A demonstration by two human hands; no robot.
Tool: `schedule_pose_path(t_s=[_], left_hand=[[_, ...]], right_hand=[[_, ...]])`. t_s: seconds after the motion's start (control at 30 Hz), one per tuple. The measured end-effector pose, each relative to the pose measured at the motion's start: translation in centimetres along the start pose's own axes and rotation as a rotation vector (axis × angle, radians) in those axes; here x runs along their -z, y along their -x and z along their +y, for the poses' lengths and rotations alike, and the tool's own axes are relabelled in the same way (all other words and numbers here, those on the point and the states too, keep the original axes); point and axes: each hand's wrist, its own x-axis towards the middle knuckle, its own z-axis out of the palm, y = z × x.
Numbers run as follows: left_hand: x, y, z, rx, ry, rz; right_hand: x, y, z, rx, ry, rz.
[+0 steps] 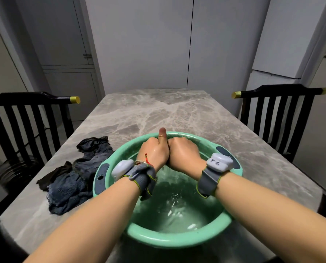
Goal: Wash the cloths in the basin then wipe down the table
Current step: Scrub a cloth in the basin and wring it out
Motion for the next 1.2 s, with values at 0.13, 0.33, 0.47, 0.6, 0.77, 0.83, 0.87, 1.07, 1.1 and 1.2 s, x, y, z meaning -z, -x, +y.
schedule_pose_path(t_s=[0.13,0.33,0.47,0.6,0.77,0.83,0.87,1.07,1.1,1.2], left_hand=[[-0.2,0.0,-0.5,-0.051,-0.121,0.018],[-0.2,0.1,-0.7,-0.118,-0.142,0.017],[0.0,0.2,-0.5,-0.101,-0.093,0.001],[-0.5,-1.1,-1.1,0.127,0.048,-0.021],[0.1,-1.0,-0.9,0.411,0.462,-0.134],[0.4,-0.8,-1.1,0.495,0.619,-0.194],[0.5,-0.6,-1.2,0.505,0.643,-0.217],[1.2,0.0,0.2,0.356,0.492,-0.061],[1.1,0.2,0.4,0.280,0.430,-0.028],[1.0,0.9,0.7,0.058,0.226,0.063]], right_hand=[[-0.3,0.2,0.1,-0.050,-0.155,-0.126],[-0.2,0.2,0.0,0.001,-0.353,-0.264],[-0.1,-0.1,0.3,-0.058,-0.487,-0.327],[-1.5,-1.3,0.9,-0.058,-0.530,-0.191],[-1.0,-0.3,1.5,0.239,-0.328,0.231],[-1.3,-0.3,1.3,0.362,-0.179,0.340],[-1.6,-0.3,1.0,0.395,-0.101,0.332],[-1.5,0.4,0.1,0.228,0.084,0.090],[-1.3,0.5,-0.1,0.189,0.125,0.129],[-0.5,0.6,-0.7,0.076,0.171,0.141]])
